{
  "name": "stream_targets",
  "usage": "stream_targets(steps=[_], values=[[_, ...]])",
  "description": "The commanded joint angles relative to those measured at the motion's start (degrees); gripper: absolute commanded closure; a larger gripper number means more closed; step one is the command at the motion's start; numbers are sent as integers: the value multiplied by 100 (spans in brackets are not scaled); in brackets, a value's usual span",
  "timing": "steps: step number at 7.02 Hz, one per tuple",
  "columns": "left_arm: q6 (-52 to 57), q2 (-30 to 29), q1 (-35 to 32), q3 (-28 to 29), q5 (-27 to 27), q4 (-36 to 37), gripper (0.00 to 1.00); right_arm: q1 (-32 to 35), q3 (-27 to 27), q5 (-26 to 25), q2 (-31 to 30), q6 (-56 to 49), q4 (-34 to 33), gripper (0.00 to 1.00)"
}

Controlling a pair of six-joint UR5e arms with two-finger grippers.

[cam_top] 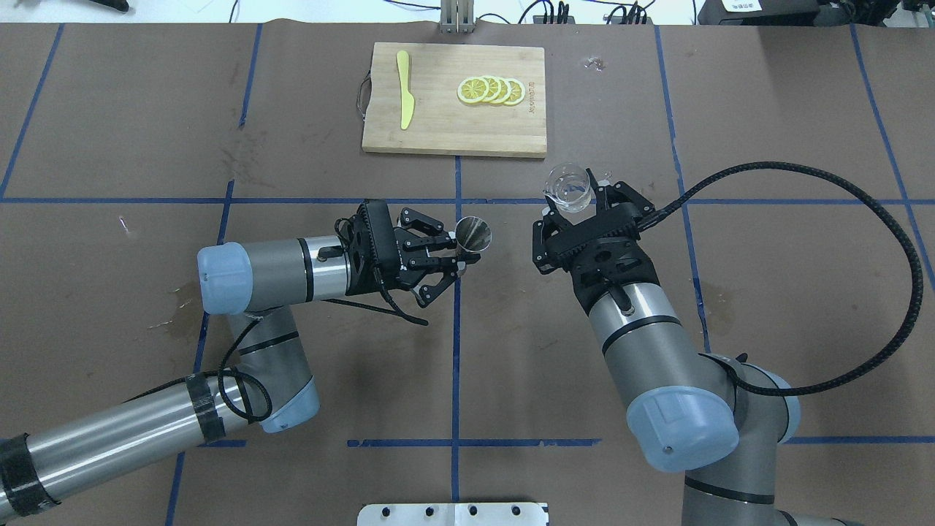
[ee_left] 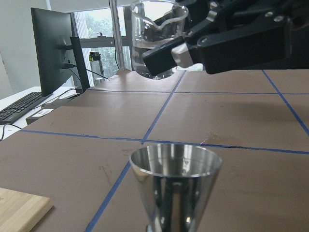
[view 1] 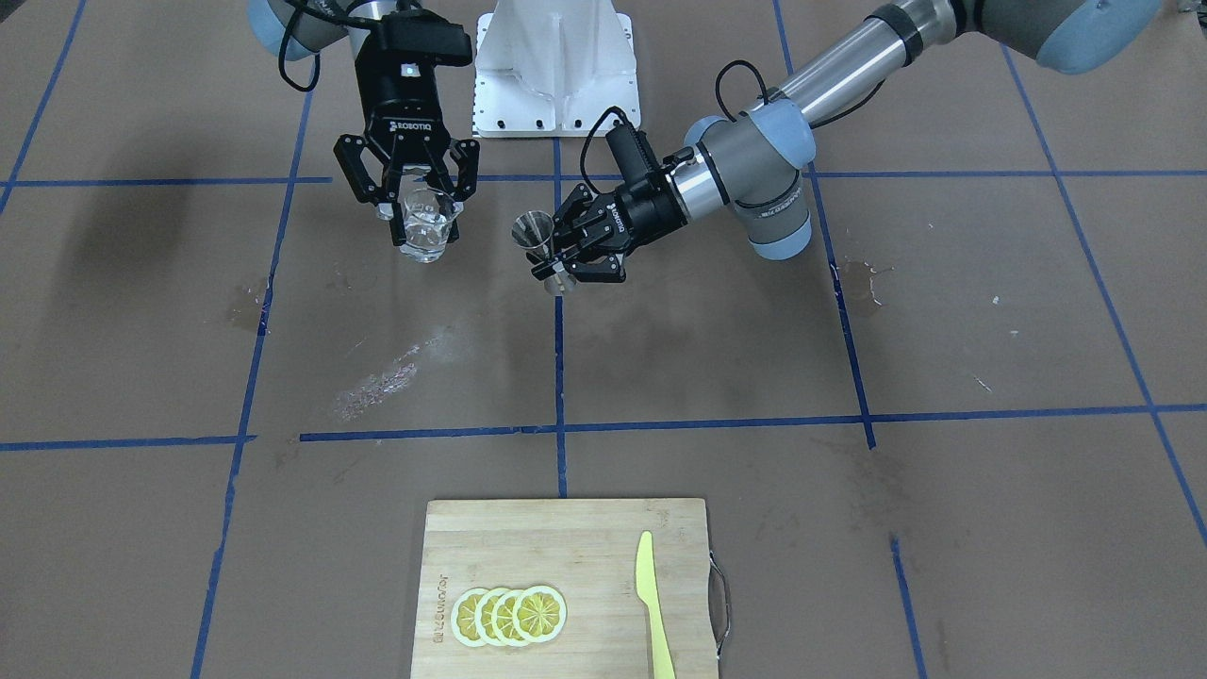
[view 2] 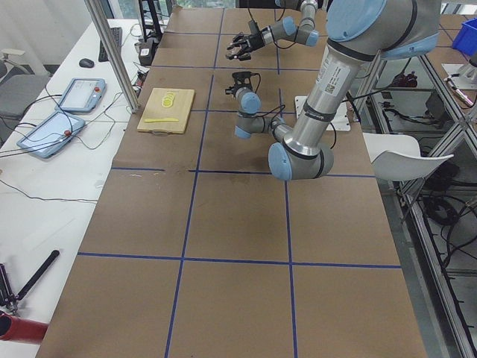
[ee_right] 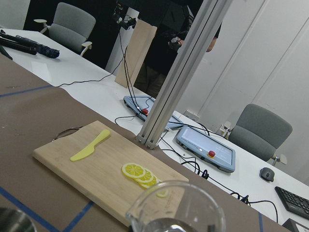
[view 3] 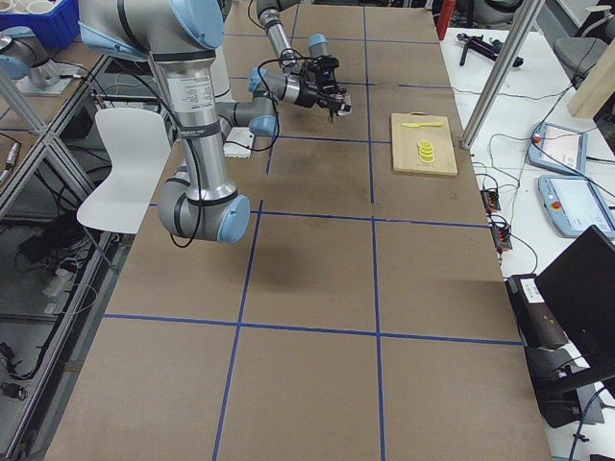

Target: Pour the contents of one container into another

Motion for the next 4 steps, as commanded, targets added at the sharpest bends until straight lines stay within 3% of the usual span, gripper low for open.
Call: stream_targets(steps=[1,4], values=[[-3,-3,4,-1,1,-2,100,-119,28,-31,233,-15,-681,100],[-3,-3,4,-1,19,6,100,-163,2,-31,629,-15,-1524,100]])
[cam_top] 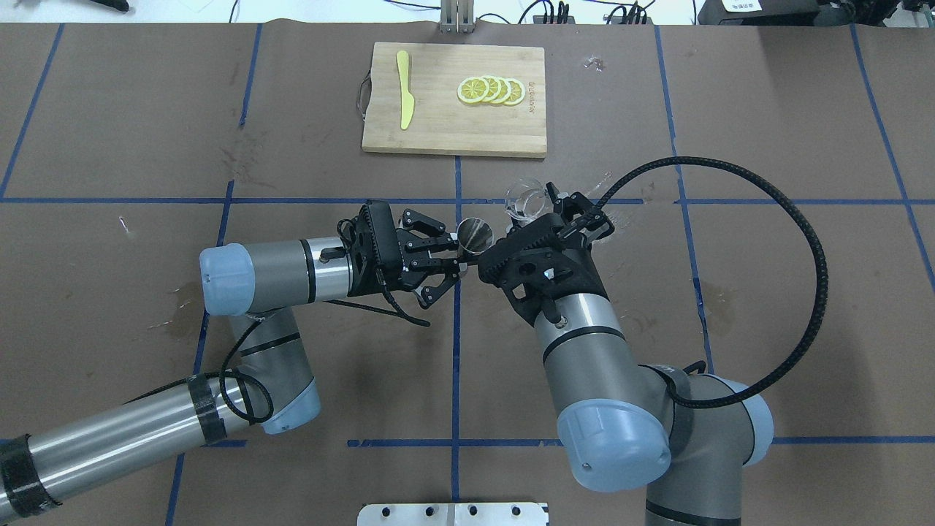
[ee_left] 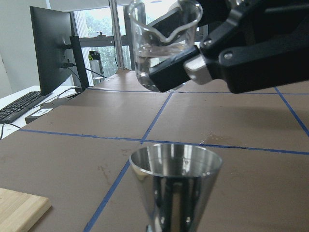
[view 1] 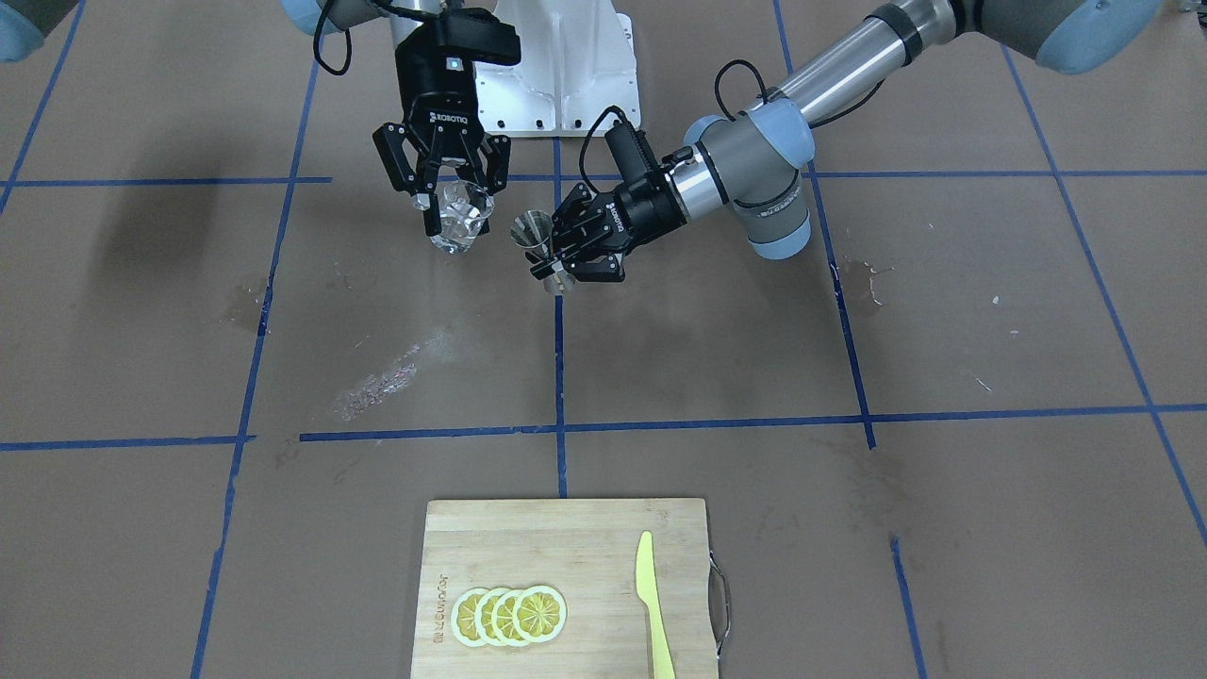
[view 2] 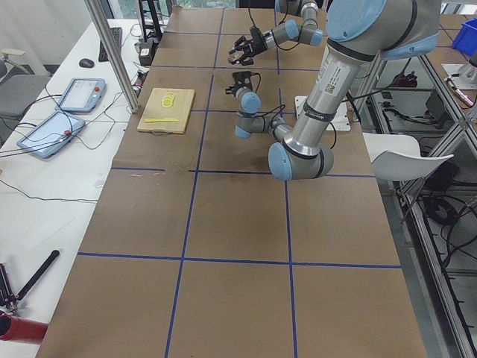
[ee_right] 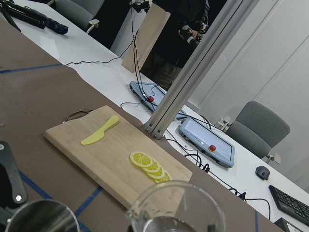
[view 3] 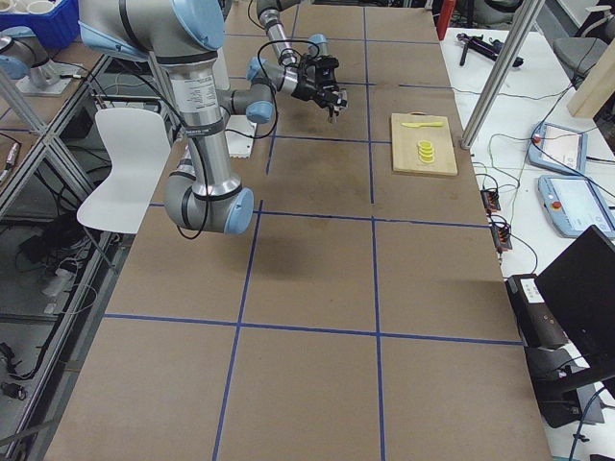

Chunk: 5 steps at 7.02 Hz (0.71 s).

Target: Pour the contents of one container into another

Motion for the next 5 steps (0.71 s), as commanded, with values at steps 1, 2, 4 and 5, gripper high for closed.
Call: stream_targets(steps=[1,2,4,5], values=[[0,0,0,2,13,-4,100,-22,-3,-1,276,0,-727,100],[0,0,0,2,13,-4,100,-40,14,-10,329,0,-974,100],[0,0,9,-6,13,5,100,-92,14,-53,417,0,-1257,100],[0,0,18,-7,13,-4,100,-119,6,-141,478,-26,-1467,100]])
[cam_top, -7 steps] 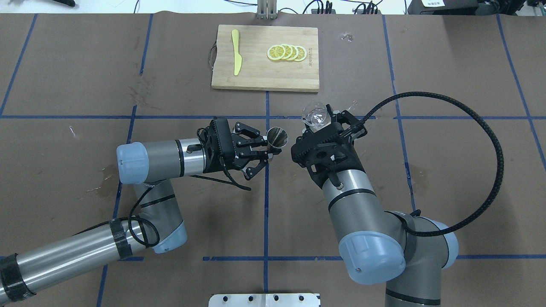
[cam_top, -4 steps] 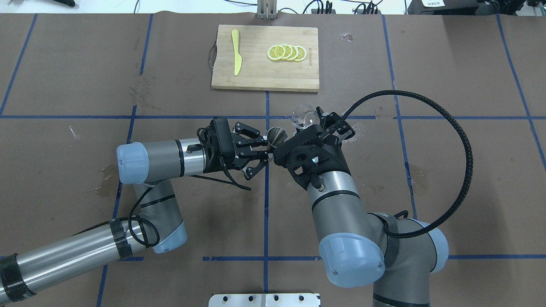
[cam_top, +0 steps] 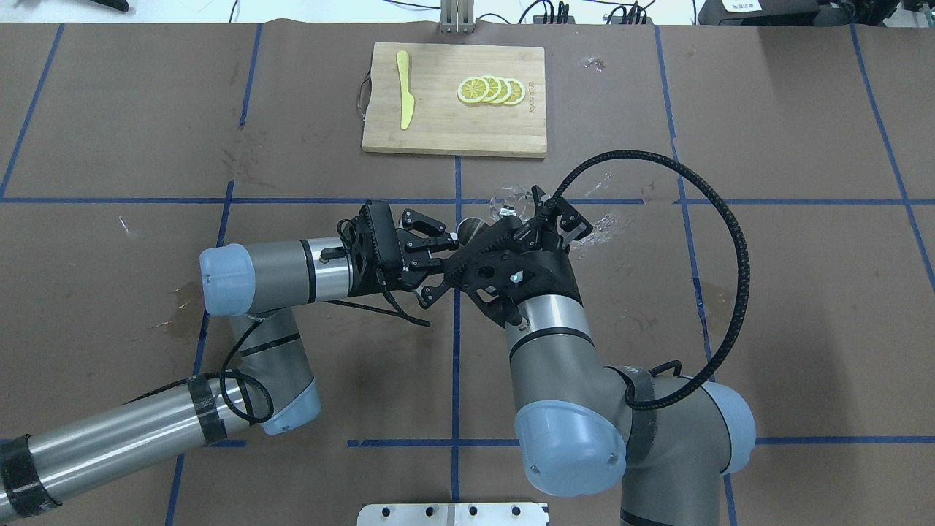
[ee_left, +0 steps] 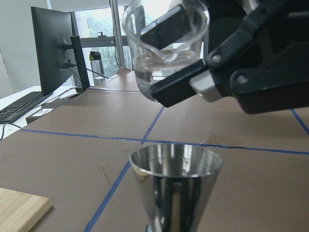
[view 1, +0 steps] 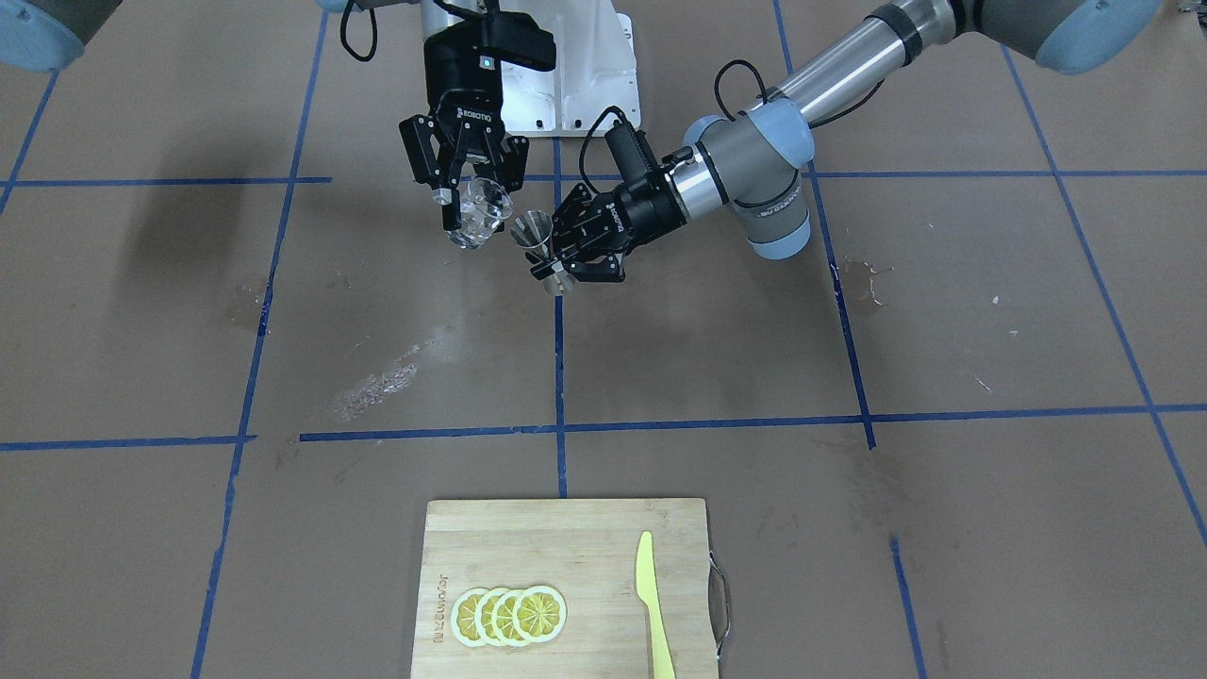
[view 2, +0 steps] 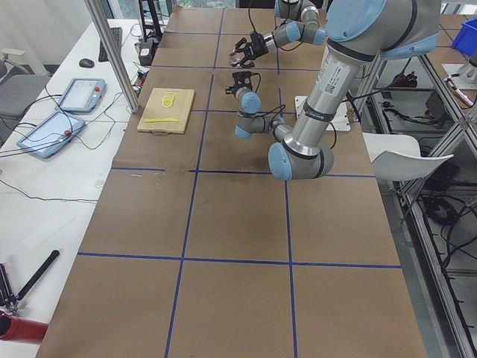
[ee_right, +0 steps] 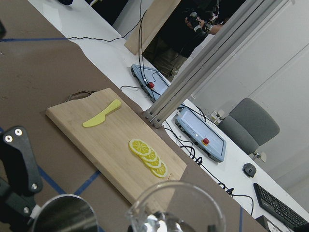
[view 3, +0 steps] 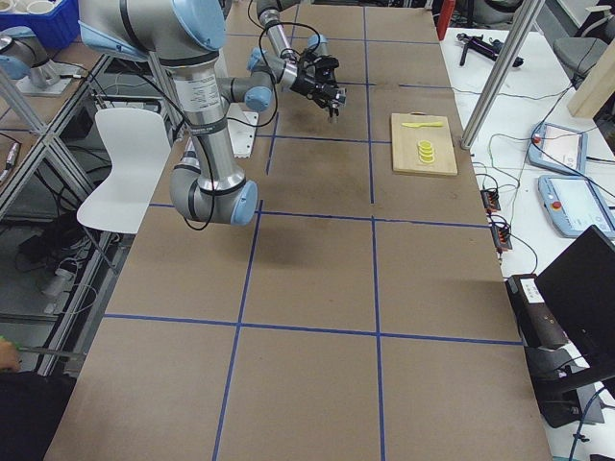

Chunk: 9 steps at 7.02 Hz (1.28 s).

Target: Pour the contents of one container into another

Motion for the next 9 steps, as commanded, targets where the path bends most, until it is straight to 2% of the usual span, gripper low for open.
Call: stream_targets(steps=[1,2,4,7,8,9], values=[[0,0,9,-4,0,-4,100,-43,-13,-114,280,-54,-626,100],[0,0,9,-4,0,-4,100,-43,-4,-132,360,-116,-926,100],[0,0,9,-4,0,-4,100,-77,-13,-350,370,-571,-1034,100],[0,0,9,-4,0,-4,100,-95,-22,-431,712,-608,-2086,100],[0,0,9,-4,0,-4,100,-121,-22,-596,817,-861,-2403,100],[0,0,9,-4,0,-4,100,-122,-22,-607,836,-916,-2423,100]])
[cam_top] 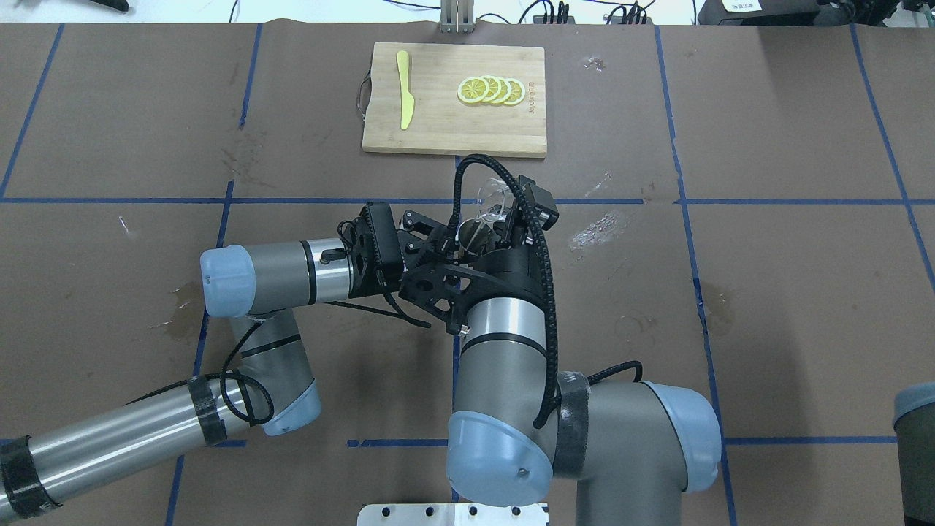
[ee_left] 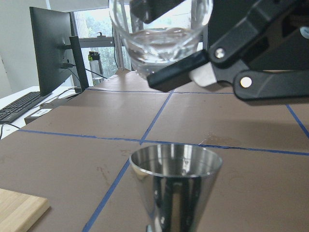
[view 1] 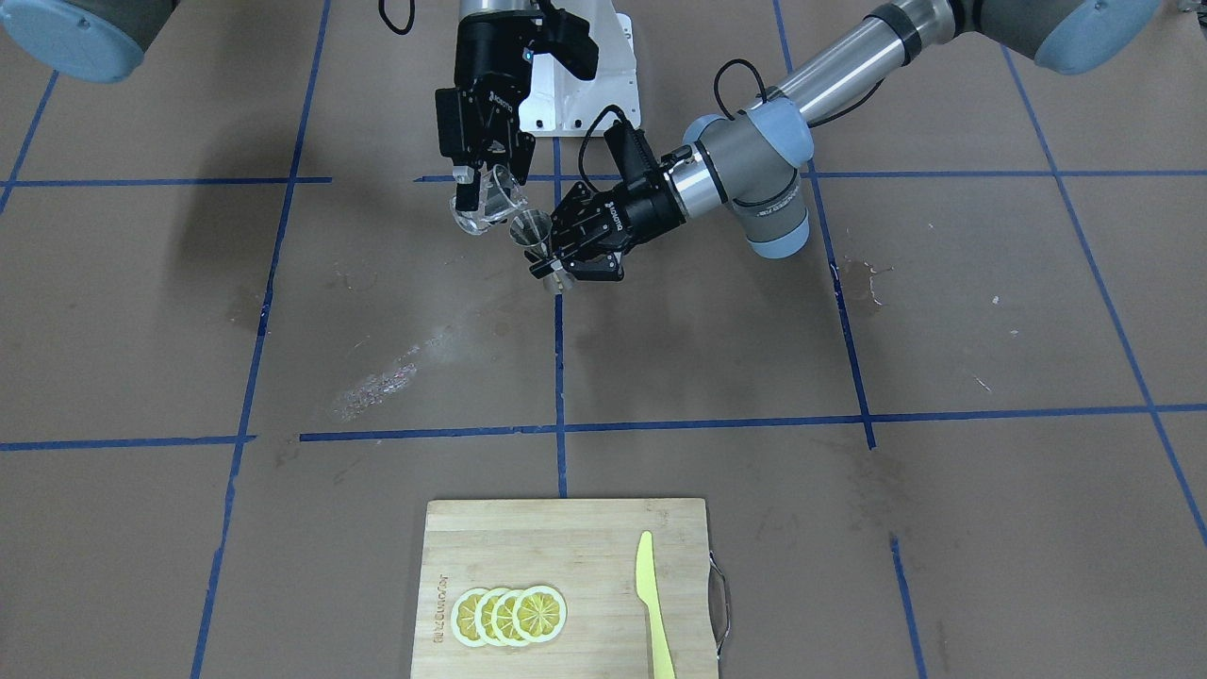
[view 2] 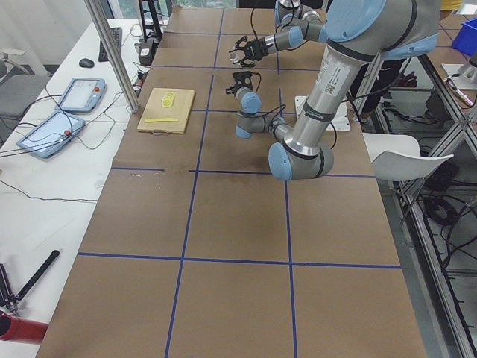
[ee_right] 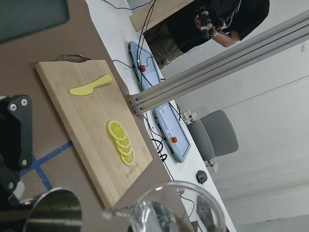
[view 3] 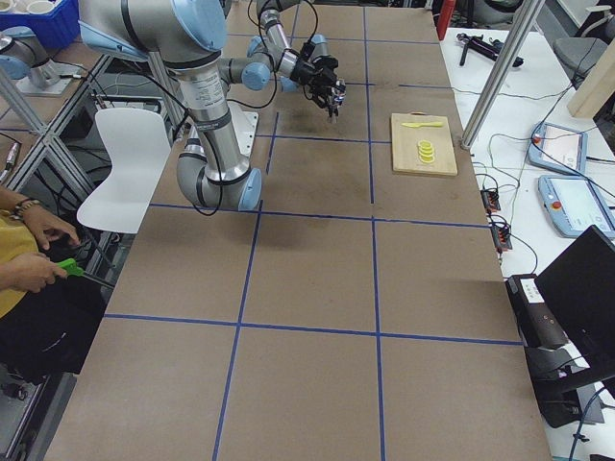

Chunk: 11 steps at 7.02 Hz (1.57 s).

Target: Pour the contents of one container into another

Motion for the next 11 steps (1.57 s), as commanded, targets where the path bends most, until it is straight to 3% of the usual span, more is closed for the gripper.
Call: stream_targets(steps=[1,11], values=[[0,-9,0,0,0,0,100,-9,-18,-66,77,-150,-198,100],[0,0,0,-9,0,0,100,-71,-70,-338,50,-1231,-366,100]])
